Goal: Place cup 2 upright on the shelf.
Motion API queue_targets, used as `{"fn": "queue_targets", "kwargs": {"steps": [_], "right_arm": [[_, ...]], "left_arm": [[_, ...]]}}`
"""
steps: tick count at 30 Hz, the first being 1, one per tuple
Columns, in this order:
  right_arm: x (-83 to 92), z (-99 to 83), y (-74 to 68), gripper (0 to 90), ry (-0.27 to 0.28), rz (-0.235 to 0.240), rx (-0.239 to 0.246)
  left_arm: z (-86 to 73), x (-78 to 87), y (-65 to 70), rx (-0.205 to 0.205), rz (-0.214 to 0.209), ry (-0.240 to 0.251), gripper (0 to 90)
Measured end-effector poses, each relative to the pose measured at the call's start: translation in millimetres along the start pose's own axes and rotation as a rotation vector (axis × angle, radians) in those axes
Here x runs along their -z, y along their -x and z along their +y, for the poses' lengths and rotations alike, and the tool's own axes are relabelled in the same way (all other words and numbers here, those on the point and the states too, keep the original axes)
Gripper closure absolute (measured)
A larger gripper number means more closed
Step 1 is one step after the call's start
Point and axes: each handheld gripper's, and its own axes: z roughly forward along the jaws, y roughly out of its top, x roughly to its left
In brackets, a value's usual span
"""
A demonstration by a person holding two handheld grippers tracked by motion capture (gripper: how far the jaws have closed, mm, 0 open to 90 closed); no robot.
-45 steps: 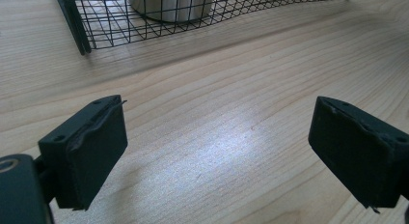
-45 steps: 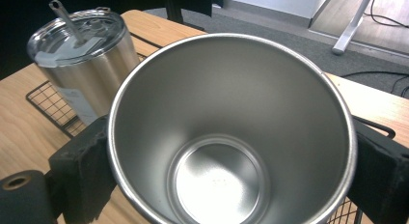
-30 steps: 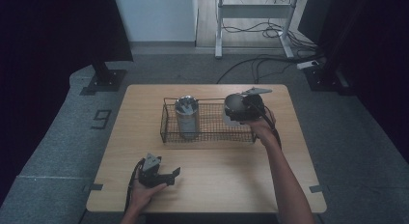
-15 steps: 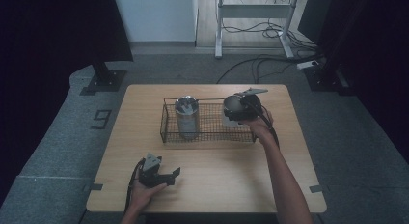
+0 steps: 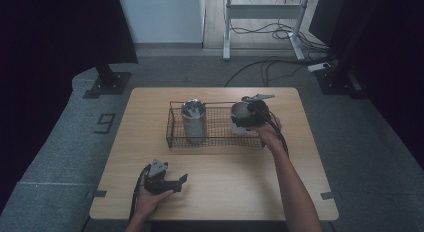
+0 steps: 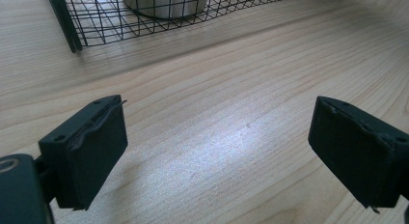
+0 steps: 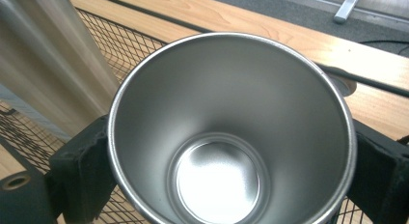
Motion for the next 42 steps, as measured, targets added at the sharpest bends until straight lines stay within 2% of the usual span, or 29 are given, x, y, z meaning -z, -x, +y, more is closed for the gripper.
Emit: {"fn": "queue_targets", "kwargs": {"steps": [20,26,42], "right_arm": [[-15.6,-9.2,4.7,6.4,-0.066,-0.008,0.016],[-17.5,-10.9,6.3,6.3,-0.084,-0.018,0.007],[-25.1,-17.1,6.1,6.2,-0.121,-0.048,0.032]], "left_arm": [[0.0,-0.1,-0.5,0.000,-0.001,-0.001,6.6],[0.1,-0.2,-0.3,0.000,-0.002,-0.001,6.6],[0.0,-0.3,0.0,-0.004,-0.004,-0.002,6.6]]}}
